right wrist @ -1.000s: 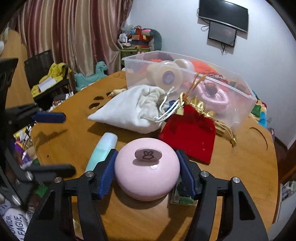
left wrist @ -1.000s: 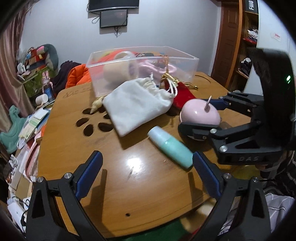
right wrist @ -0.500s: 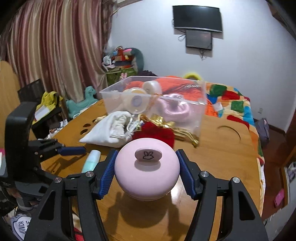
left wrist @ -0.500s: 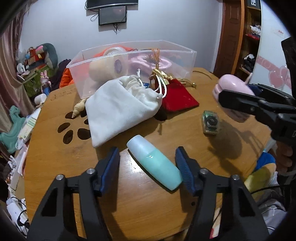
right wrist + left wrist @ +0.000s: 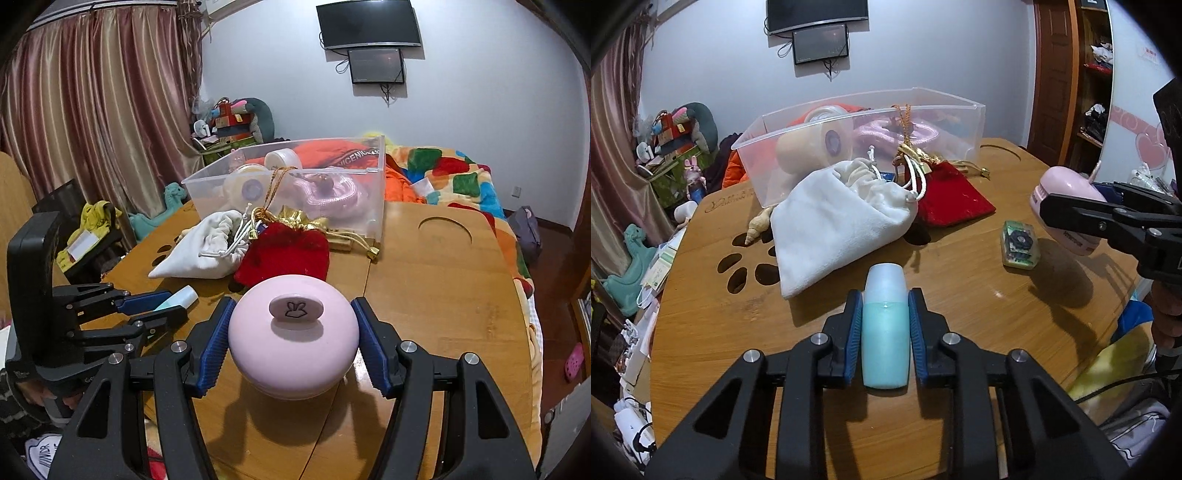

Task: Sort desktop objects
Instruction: 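Grasp the pink round container with the right tool while the left grasps the mint-green bottle, then lower the pink container and green bottle into the clear box and release both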

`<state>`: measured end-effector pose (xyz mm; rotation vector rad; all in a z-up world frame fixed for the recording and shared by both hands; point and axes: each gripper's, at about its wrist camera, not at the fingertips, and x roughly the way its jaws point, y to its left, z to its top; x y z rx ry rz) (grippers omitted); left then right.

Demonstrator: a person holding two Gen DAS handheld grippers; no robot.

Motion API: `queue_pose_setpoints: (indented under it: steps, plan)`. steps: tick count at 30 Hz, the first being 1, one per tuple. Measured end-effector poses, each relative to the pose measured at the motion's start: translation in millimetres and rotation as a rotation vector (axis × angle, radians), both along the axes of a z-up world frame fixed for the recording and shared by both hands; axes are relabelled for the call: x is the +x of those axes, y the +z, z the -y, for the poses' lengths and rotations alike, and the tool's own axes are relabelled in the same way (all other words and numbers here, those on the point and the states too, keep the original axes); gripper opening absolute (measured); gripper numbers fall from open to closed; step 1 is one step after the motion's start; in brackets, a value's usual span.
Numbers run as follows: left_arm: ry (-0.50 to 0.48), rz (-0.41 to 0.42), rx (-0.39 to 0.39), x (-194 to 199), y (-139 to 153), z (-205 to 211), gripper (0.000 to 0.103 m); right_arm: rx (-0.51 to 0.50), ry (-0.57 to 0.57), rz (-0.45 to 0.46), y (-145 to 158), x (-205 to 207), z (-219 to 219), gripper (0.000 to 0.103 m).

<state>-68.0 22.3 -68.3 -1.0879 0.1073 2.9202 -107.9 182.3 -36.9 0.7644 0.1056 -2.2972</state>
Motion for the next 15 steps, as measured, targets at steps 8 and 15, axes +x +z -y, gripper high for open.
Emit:
queue_pose_setpoints:
  steps: [8,15]
  plan:
    - [-0.02,-0.051,0.006,6,18,-1,0.024,-0.005,0.011,0.006,1,-1,2,0.06]
    - [-0.048,-0.105,0.022,4,44,5,0.024,0.005,0.009,-0.007,11,-5,6,0.06]
